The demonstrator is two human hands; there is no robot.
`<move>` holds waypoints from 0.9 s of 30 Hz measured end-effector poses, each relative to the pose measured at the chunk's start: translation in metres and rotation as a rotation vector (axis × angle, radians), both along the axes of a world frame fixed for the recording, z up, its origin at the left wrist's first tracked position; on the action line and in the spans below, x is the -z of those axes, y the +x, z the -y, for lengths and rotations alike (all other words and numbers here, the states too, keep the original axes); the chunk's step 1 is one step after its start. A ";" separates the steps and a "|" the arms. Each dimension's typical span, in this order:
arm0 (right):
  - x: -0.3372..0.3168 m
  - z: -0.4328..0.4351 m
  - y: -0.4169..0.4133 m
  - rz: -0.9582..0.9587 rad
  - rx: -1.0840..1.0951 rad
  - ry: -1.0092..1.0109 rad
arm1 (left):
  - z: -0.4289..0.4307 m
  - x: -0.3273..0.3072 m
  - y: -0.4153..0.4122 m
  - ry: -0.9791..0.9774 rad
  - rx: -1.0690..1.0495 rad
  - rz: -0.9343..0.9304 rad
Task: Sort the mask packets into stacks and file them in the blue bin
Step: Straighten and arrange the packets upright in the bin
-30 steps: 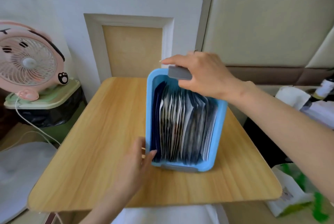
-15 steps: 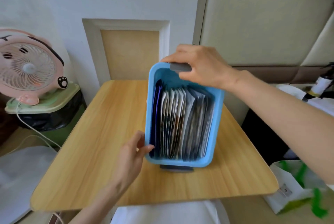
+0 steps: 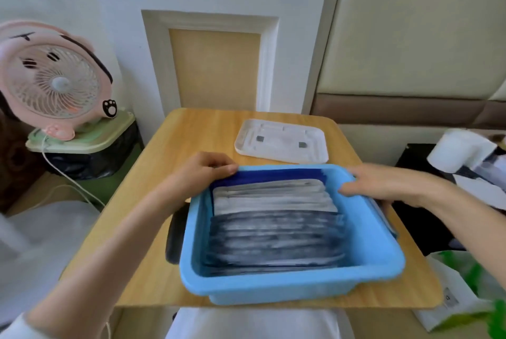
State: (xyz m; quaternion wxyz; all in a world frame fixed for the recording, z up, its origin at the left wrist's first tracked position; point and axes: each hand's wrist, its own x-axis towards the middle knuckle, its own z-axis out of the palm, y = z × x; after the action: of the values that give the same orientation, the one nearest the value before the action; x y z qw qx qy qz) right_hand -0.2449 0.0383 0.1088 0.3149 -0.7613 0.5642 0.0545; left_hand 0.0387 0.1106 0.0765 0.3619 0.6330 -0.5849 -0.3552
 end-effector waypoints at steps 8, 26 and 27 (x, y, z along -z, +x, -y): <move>-0.008 -0.057 0.032 0.449 -0.364 -0.908 | -0.008 0.001 -0.006 -0.123 -0.084 -0.008; 0.024 -0.101 0.034 0.546 -0.659 -0.616 | -0.100 -0.007 0.015 -0.438 0.436 0.349; 0.023 -0.100 0.034 0.527 -0.660 -0.598 | -0.099 -0.007 0.016 -0.443 0.447 0.379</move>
State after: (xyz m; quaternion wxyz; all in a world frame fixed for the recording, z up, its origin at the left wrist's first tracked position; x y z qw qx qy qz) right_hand -0.2108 0.1383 0.0858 0.1812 -0.9433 0.1865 -0.2063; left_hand 0.0542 0.2092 0.0836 0.2890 0.4503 -0.8282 -0.1667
